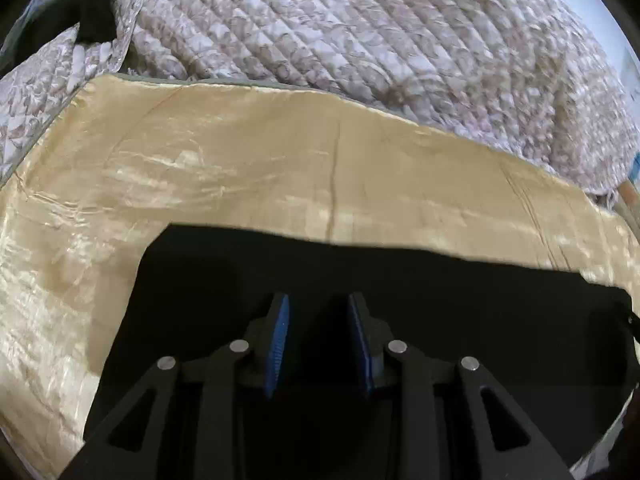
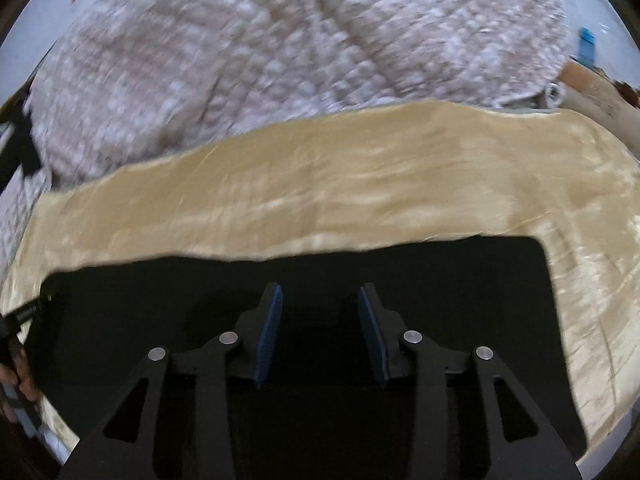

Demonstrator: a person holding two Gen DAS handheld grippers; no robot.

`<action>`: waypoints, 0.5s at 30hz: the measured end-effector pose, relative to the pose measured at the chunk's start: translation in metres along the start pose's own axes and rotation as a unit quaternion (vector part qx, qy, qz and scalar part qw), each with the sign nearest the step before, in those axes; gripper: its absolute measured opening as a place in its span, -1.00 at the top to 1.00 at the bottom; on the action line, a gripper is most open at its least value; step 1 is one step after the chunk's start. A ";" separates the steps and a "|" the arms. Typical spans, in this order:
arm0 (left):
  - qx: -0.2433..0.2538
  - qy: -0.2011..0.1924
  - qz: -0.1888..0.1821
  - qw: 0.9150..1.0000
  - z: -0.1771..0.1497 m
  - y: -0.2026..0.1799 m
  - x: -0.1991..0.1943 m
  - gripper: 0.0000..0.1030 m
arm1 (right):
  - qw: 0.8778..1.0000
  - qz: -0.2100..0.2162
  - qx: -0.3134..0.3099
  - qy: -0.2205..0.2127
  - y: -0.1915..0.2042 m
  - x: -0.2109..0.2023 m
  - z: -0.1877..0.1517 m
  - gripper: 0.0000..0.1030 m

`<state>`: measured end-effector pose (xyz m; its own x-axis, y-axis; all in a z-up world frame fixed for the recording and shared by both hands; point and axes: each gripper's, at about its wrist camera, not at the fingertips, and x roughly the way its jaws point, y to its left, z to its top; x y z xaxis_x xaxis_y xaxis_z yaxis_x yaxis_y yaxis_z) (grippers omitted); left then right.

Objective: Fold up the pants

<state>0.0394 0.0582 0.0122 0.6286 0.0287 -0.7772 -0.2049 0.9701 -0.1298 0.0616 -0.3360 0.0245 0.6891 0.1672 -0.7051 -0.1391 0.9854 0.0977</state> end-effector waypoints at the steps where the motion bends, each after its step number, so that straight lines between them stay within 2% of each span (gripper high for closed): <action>1: 0.012 -0.004 -0.001 1.000 -0.008 -0.002 -0.004 0.34 | 1.000 0.005 -0.007 0.006 0.004 0.001 -0.005 0.22; 4: 0.033 -0.016 -0.004 0.999 -0.030 -0.005 -0.018 0.32 | 0.999 0.002 -0.027 0.036 0.007 0.006 -0.026 0.21; 5: 0.042 -0.019 -0.002 0.999 -0.035 -0.007 -0.022 0.32 | 0.999 -0.004 -0.047 0.018 0.010 -0.002 -0.034 0.21; 8: 0.044 -0.022 -0.006 0.999 -0.044 -0.006 -0.037 0.32 | 0.998 -0.020 -0.060 0.010 0.016 -0.021 -0.043 0.21; 10: 0.045 -0.032 -0.001 0.998 -0.053 -0.001 -0.046 0.32 | 0.998 0.010 -0.055 -0.004 0.021 -0.035 -0.052 0.19; 12: 0.043 -0.019 -0.001 0.999 -0.064 0.005 -0.044 0.32 | 0.998 0.018 -0.065 0.003 0.028 -0.035 -0.063 0.01; 13: 0.048 -0.028 -0.003 0.998 -0.069 0.005 -0.046 0.32 | 0.997 0.010 -0.071 0.022 0.031 -0.029 -0.073 -0.01; 15: 0.063 -0.034 0.006 0.997 -0.071 0.001 -0.050 0.32 | 0.996 -0.003 -0.086 0.019 0.037 -0.028 -0.083 -0.01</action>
<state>-0.0452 0.0409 0.0069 0.6762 0.0525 -0.7348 -0.1193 0.9921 -0.0388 -0.0217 -0.3065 -0.0106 0.6635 0.1560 -0.7317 -0.2570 0.9660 -0.0271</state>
